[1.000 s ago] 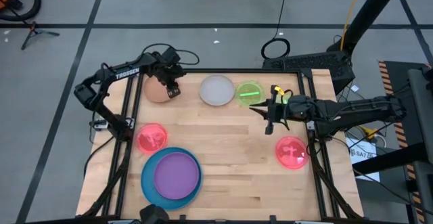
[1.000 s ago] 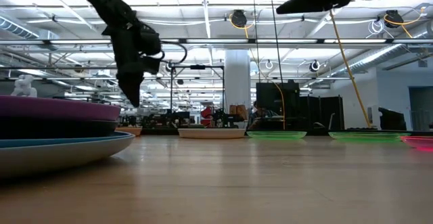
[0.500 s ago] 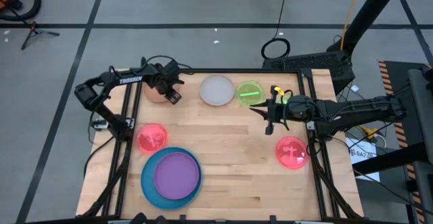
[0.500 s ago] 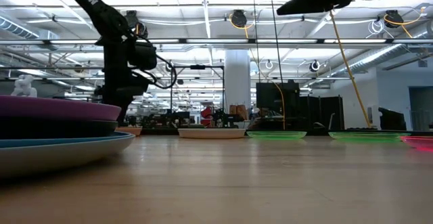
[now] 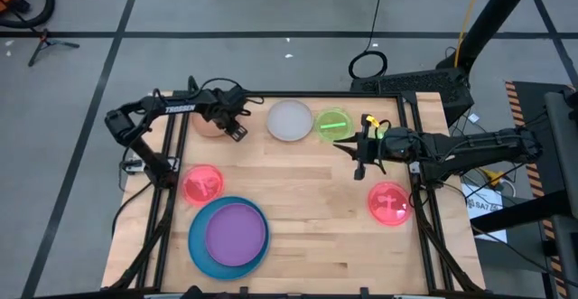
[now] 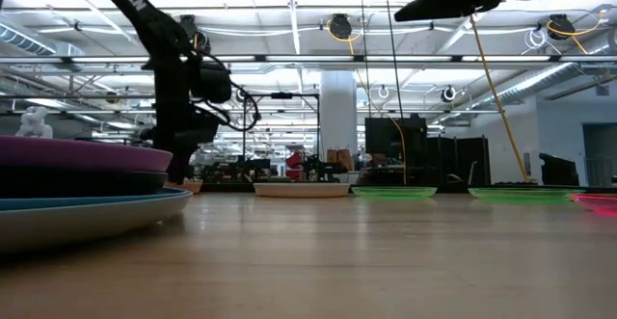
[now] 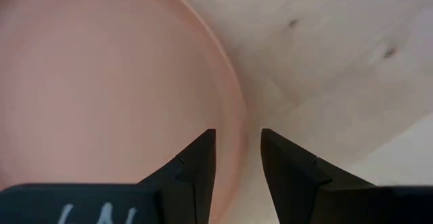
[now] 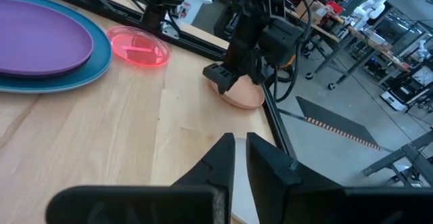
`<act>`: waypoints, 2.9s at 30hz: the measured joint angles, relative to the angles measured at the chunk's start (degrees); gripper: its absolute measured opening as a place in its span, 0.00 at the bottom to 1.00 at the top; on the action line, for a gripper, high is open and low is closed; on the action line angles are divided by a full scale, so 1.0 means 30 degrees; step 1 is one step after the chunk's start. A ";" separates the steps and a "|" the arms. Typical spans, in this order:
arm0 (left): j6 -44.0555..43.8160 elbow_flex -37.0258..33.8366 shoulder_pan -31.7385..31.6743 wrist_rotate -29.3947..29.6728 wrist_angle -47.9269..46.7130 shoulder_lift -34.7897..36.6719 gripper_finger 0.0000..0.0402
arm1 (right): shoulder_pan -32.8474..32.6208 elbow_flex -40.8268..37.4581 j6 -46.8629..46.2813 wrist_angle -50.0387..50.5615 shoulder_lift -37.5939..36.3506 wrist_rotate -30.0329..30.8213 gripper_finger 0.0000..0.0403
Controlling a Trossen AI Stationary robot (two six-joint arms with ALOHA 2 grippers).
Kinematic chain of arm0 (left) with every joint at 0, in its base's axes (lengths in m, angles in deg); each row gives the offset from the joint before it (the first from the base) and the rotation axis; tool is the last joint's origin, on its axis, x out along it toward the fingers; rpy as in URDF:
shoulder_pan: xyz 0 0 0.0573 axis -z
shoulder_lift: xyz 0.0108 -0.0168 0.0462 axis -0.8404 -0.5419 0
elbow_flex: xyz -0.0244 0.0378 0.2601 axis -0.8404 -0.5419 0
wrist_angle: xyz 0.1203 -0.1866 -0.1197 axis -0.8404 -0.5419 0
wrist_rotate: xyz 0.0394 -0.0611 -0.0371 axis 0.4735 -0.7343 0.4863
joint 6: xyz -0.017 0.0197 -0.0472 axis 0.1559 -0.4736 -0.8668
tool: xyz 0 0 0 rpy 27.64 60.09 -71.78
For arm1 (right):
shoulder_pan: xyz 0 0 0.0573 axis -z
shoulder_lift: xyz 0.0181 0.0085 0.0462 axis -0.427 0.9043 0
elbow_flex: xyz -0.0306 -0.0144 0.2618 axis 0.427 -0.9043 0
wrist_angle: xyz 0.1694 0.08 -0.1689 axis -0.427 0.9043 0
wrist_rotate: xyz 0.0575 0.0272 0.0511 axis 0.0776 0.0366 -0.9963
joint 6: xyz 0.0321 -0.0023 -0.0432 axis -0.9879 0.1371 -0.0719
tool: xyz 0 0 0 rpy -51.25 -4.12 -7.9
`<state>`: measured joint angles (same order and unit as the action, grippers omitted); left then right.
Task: Stack plastic plates
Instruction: Stack the brown plate on the purple plate
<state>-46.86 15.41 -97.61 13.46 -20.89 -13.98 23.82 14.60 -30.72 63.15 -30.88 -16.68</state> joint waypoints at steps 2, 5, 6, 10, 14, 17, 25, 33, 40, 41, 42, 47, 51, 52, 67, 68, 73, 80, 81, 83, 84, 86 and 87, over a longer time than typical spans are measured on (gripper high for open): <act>0.0014 -0.0007 0.0007 0.0144 -0.0094 -0.0587 0.31 | 0.0000 0.0000 0.0000 0.0027 0.0001 0.0000 0.08; -0.0094 -0.0015 0.0052 0.1058 -0.0073 -0.1135 0.31 | 0.0000 0.0007 -0.0062 0.0175 -0.0003 0.0000 0.08; -0.0101 -0.0005 0.0095 0.1179 -0.0049 -0.1285 0.31 | 0.0000 0.0007 -0.0066 0.0227 -0.0002 -0.0007 0.08; -0.0019 0.0022 0.0441 0.1499 0.0007 -0.1390 0.27 | 0.0000 0.0007 -0.0038 0.0285 0.0001 -0.0006 0.08; -0.0036 0.0015 0.0866 0.1546 0.0031 -0.1407 0.15 | 0.0000 0.0007 -0.0012 0.0283 -0.0002 -0.0002 0.08; -0.0161 0.0015 0.1276 0.1760 0.0002 -0.1395 0.04 | 0.0000 0.0007 -0.0007 0.0290 0.0001 -0.0007 0.08; -0.0232 0.0323 0.3346 0.3443 -0.2028 -0.0018 0.03 | 0.0000 0.0007 0.0013 0.0290 0.0001 0.0000 0.08; 0.0660 0.3194 0.6368 0.3164 -0.6745 0.3009 0.03 | 0.0000 0.0007 0.0066 0.0293 -0.0002 0.0000 0.08; -0.0093 0.7196 1.0321 -0.2059 -1.0145 0.3587 0.03 | 0.0000 0.0007 0.0055 0.0290 -0.0006 0.0000 0.08; -0.0311 0.7693 1.0993 -0.2449 -1.0374 0.3547 0.03 | 0.0000 0.0007 0.0058 0.0287 -0.0006 0.0000 0.08; -0.0721 0.8117 1.1668 -0.2733 -1.0526 0.3540 0.03 | 0.0000 0.0007 0.0058 0.0283 -0.0006 0.0000 0.08; -0.4231 0.9007 1.5180 -0.3435 -1.0373 0.3559 0.03 | 0.0000 0.0007 0.0023 0.0276 -0.0006 0.0000 0.08; -0.8174 0.8976 1.8101 -0.3285 -1.0291 0.3523 0.03 | 0.0000 0.0007 -0.0052 0.0280 -0.0006 -0.0024 0.08; -0.9250 0.8976 1.8845 -0.3110 -1.0193 0.3413 0.03 | 0.0000 0.0007 -0.0153 0.0276 -0.0006 -0.0051 0.08; -1.6876 0.8939 2.6079 -0.1311 -0.7029 0.2560 0.03 | 0.0000 0.0007 -0.0916 0.0276 -0.0006 -0.0044 0.08; -1.6313 0.8939 2.6193 -0.1318 -0.6697 0.2386 0.03 | 0.0000 0.0007 -0.0914 0.0276 -0.0006 -0.0044 0.08; -1.5349 0.8939 2.6498 -0.1973 -0.6444 0.1055 0.05 | 0.0000 0.0007 -0.0596 0.0146 -0.0006 -0.0029 0.08; -1.4852 0.8939 2.6530 -0.2723 -0.6351 -0.0363 0.08 | 0.0000 0.0007 -0.0358 -0.0298 -0.0006 -0.0015 0.08; -1.4840 0.8939 2.6520 -0.2714 -0.6365 -0.0480 0.08 | 0.0000 0.0007 -0.0330 -0.0293 -0.0006 -0.0008 0.08; -1.4891 0.8939 2.6503 -0.2710 -0.6373 -0.0662 0.08 | 0.0000 0.0007 -0.0299 -0.0300 -0.0006 -0.0012 0.08; -1.4984 0.8939 2.6498 -0.2704 -0.6382 -0.0718 0.09 | 0.0000 0.0007 -0.0299 -0.0292 -0.0006 -0.0015 0.08; -1.5068 0.8939 2.6483 -0.2710 -0.6381 -0.0737 0.09 | 0.0000 0.0007 -0.0306 -0.0292 -0.0006 -0.0008 0.08; -1.5153 0.8939 2.6483 -0.2710 -0.6386 -0.0737 0.09 | 0.0000 0.0007 -0.0306 -0.0292 -0.0006 -0.0008 0.08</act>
<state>-92.32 42.23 -18.16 5.33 -40.05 -16.19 23.82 14.62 -31.64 62.28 -30.90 -16.70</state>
